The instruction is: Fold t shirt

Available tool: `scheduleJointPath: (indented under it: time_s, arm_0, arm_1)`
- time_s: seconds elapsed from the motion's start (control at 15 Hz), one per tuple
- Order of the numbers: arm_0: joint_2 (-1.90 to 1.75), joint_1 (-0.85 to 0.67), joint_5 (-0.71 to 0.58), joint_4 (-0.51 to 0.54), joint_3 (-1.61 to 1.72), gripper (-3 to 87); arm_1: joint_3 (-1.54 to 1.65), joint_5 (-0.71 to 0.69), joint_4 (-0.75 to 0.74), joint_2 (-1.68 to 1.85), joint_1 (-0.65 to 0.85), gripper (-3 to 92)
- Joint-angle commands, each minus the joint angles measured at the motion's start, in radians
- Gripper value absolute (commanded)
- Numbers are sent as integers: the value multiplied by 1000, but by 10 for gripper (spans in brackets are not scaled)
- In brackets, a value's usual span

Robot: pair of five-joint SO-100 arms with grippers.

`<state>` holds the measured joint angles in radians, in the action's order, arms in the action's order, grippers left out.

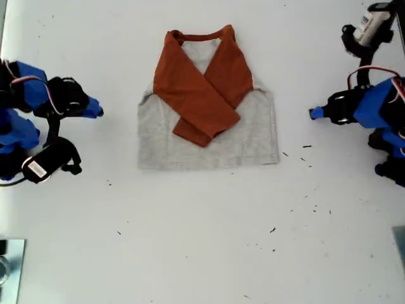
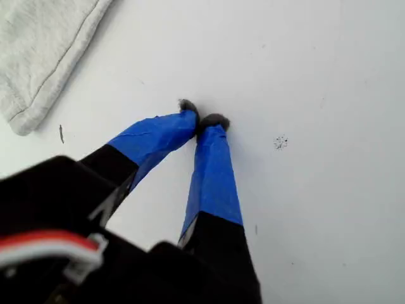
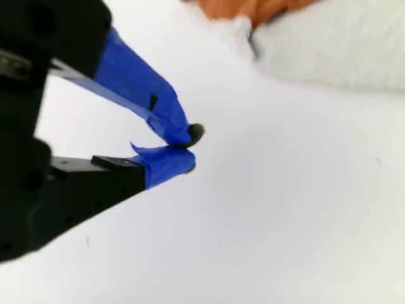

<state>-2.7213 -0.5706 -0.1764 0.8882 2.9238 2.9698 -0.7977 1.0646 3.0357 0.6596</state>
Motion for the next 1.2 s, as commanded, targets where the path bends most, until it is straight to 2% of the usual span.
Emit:
scheduleJointPath:
  time_s: [0.0,0.13,0.27,0.33,0.4,0.47,0.6,0.73,0.8,0.93,1.0,1.13]
  arm_0:
    - [-396,18,26,-17,204,-3]
    - [-767,41,38,103,287,-3]
    - [-584,69,77,72,164,-3]
    - [-405,112,95,95,-6,-3]
    - [-195,163,103,170,-232,-3]
    - [5,227,103,253,-465,-3]
    - [298,348,101,351,-810,275]
    - [466,417,92,314,-887,243]
    - [515,440,123,256,-851,205]
    - [603,465,129,127,-787,156]
    - [684,460,127,118,-787,136]
    - [856,451,126,80,-784,249]
  arm_1:
    - [2,14,9,-9,12,35]
    - [-26,26,3,-60,6,34]
    - [-284,95,72,-357,-52,34]
    - [-448,115,101,-463,-106,34]
    - [-586,138,132,-515,-141,36]
    - [-744,160,218,-581,-164,137]
    - [-1015,184,351,-712,-232,290]
    - [-1131,227,380,-818,-305,301]
    - [-1117,253,362,-861,-334,301]
    - [-1045,296,272,-943,-387,300]
    - [-1011,305,213,-985,-405,302]
    - [-939,318,103,-1063,-425,304]
